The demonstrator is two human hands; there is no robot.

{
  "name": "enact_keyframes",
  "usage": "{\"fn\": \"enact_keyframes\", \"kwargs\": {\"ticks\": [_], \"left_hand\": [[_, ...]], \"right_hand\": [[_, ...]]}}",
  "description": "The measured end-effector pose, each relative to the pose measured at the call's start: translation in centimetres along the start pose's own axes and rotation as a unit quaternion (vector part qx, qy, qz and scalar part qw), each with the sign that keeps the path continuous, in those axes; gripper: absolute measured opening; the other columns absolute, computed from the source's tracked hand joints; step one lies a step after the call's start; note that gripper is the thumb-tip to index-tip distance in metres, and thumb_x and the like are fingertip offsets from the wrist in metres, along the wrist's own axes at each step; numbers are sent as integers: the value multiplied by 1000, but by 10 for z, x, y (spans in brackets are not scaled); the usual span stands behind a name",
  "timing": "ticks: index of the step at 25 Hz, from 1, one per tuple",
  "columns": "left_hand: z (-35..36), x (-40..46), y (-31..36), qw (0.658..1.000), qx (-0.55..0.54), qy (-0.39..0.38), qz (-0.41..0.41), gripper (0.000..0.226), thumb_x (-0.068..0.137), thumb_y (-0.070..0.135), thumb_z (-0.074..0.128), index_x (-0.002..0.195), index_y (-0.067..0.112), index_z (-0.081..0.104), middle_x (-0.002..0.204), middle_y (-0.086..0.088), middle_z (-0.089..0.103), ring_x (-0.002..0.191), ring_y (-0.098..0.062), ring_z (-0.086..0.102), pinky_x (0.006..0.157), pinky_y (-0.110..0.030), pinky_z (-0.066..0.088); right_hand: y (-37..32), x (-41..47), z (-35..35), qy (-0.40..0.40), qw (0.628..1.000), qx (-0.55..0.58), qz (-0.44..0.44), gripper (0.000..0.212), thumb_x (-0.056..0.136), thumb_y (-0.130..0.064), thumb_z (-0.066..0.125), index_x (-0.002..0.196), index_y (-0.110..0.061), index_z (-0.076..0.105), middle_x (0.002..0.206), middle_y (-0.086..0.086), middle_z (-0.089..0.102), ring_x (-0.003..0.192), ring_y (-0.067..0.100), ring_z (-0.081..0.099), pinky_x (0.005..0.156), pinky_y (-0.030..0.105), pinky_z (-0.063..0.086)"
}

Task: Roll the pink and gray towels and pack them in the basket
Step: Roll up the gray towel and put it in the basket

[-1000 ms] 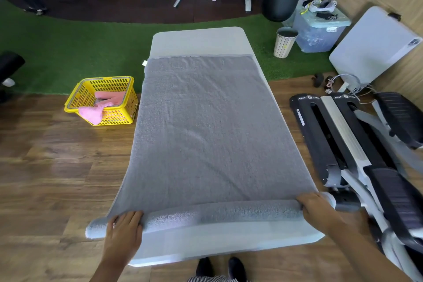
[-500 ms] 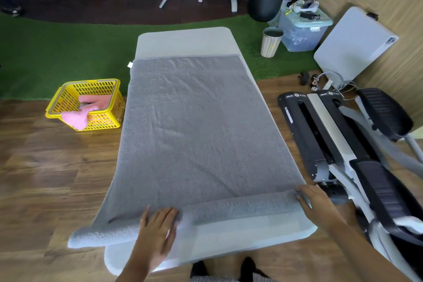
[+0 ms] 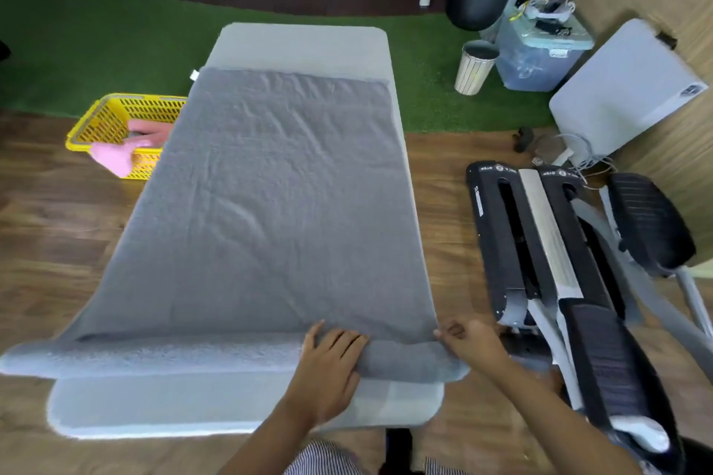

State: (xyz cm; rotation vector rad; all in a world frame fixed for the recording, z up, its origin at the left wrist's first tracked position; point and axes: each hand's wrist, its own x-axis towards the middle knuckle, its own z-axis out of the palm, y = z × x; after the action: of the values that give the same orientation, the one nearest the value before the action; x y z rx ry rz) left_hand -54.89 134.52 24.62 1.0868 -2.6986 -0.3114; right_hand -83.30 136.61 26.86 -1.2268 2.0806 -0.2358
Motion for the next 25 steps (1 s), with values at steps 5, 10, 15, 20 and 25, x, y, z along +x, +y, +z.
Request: {"fn": "enact_keyframes", "kwargs": {"ticks": [5,10,15,20,25], "left_hand": [[13,32,66,999,-26,2,-22,44,82,48,52,119,24,57,112,11,60,101,-9,53,100,-41,27],[14,32,88,998,-6,31,-55,37,92,62,44,102,33,65,84,18,55,77,-7,51,75,-28,21],[21,43,90,997,33,3,-68,43,94,65,34,88,37,66,72,17,51,71,-8,50,73,-32,24],[20,42,91,996,31,-22,-78,44,96,61,27,88,35,62,76,15,52,73,-10,51,76,-33,26],[6,18,65,999,-33,31,-17,34,96,49,44,112,22,58,109,9,59,101,-9,54,94,-27,30]], "right_hand": [[4,14,1,-58,998,12,-20,33,81,-27,69,59,-16,47,59,0,51,57,13,46,49,21,33],[34,14,-31,-66,993,95,-9,31,87,-6,60,60,-13,46,61,5,51,39,0,53,48,18,50],[48,6,-21,-50,994,93,-20,26,83,-18,67,62,-20,51,57,-5,57,56,12,63,62,28,54],[39,-30,-17,72,935,3,-348,21,76,-24,54,96,-19,60,94,-9,55,85,6,51,76,17,40],[43,-47,1,38,901,-151,-405,44,65,-40,62,105,-22,58,103,-7,60,93,9,55,83,19,41]]}}
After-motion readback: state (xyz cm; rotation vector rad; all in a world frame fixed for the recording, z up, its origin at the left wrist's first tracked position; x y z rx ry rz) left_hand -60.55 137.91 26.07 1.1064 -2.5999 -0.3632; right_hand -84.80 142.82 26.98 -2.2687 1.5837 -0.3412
